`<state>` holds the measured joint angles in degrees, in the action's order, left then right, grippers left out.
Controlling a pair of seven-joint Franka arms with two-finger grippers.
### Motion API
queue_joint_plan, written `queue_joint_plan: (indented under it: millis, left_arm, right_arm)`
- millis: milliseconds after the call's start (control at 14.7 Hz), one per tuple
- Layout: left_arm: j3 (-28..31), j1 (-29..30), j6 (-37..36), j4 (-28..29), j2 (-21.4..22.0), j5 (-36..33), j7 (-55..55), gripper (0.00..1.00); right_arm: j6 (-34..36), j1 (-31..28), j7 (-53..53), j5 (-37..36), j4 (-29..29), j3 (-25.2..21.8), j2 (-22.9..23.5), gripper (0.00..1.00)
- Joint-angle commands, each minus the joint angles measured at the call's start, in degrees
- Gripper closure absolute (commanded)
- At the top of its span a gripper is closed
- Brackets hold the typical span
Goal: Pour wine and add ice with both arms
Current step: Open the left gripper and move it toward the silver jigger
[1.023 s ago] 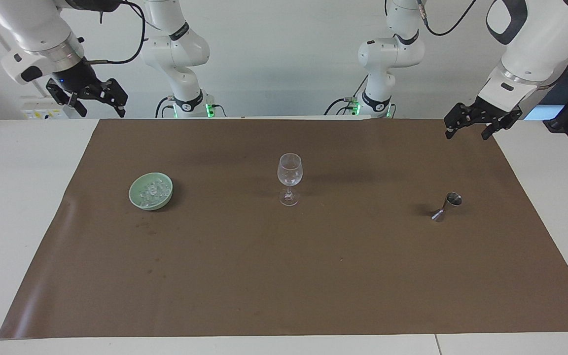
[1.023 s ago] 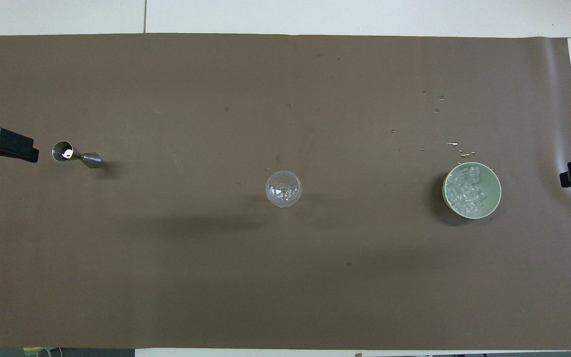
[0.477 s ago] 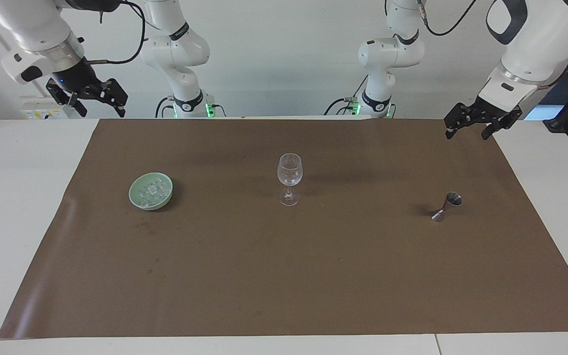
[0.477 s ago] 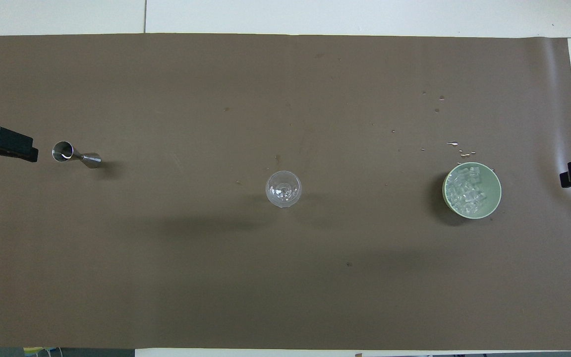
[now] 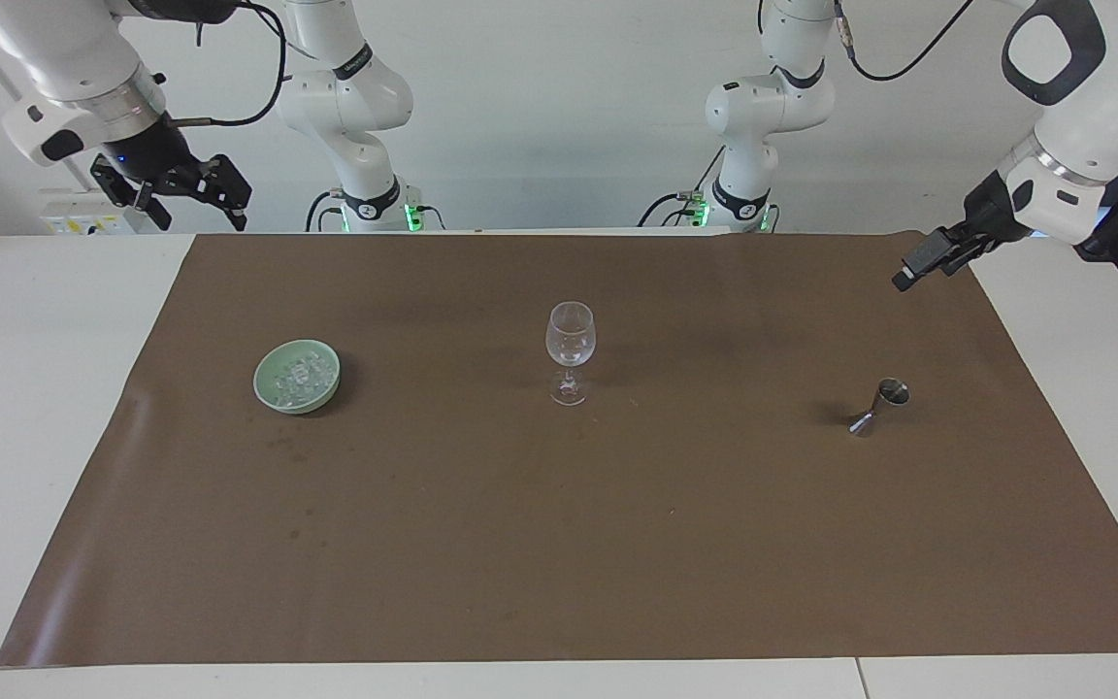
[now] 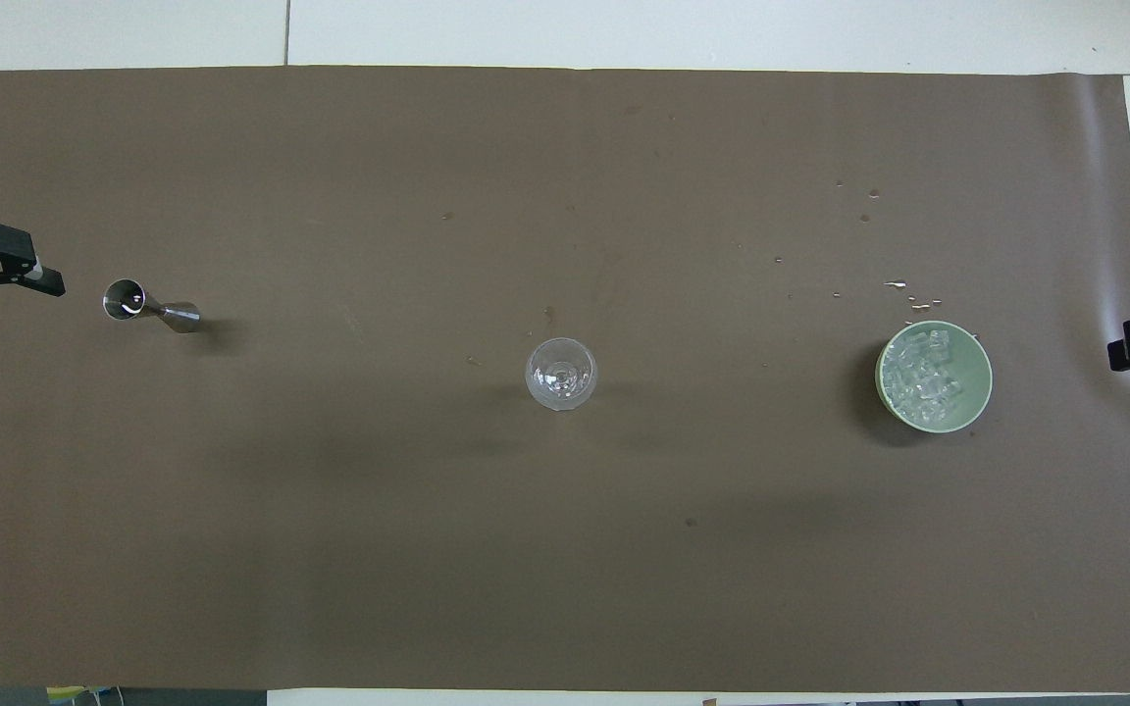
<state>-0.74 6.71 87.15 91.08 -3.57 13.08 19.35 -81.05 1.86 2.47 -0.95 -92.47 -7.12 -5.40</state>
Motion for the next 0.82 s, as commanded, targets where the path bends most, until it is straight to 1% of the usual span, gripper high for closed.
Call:
queue_joint_plan:
  millis: [0, 68, 136, 205, 273, 341, 477, 614, 750]
  left_arm:
    - [1.6, 3.0, 0.5, -5.7, -9.1, 6.8, 10.8, 0.0]
    - [2.9, 3.8, 1.3, -7.0, -11.6, 9.5, 15.3, 0.0]
    - [4.2, 3.8, 1.6, -9.1, -14.4, 10.2, 18.1, 0.0]
    - [5.6, 3.8, 1.5, -11.0, -16.7, 10.6, 19.4, 0.0]
    - [7.1, 4.3, 2.0, -11.4, -18.3, 12.7, 20.7, 0.0]
    - [8.4, 5.0, 2.8, -11.2, -19.3, 16.2, 21.8, 0.0]
    - [10.0, 5.8, 1.5, -11.3, -22.6, 20.6, 23.4, 0.0]
    - [10.1, 8.7, -0.9, -11.0, -25.3, 25.8, 23.4, 0.0]
    - [10.1, 10.5, -0.4, -8.8, -26.7, 29.8, 23.8, 0.0]
  right_arm:
    - [-0.4, -0.5, 0.5, 0.9, -1.4, 0.3, -1.2, 0.0]
    - [-0.3, -0.5, 0.5, 0.9, -1.4, 0.3, -1.1, 0.0]
    - [-0.3, -0.5, 0.5, 0.9, -1.4, 0.3, -1.1, 0.0]
    - [-0.3, -0.5, 0.5, 0.9, -1.4, 0.3, -1.2, 0.0]
    - [-0.4, -0.5, 0.5, 0.9, -1.4, 0.3, -1.2, 0.0]
    - [-0.3, -0.5, 0.5, 0.9, -1.4, 0.3, -1.1, 0.0]
    - [-0.3, -0.5, 0.5, 0.9, -1.4, 0.3, -1.2, 0.0]
    - [-0.4, -0.5, 0.5, 0.9, -1.4, 0.3, -1.1, 0.0]
    - [-0.3, -0.5, 0.5, 0.9, -1.4, 0.3, -1.2, 0.0]
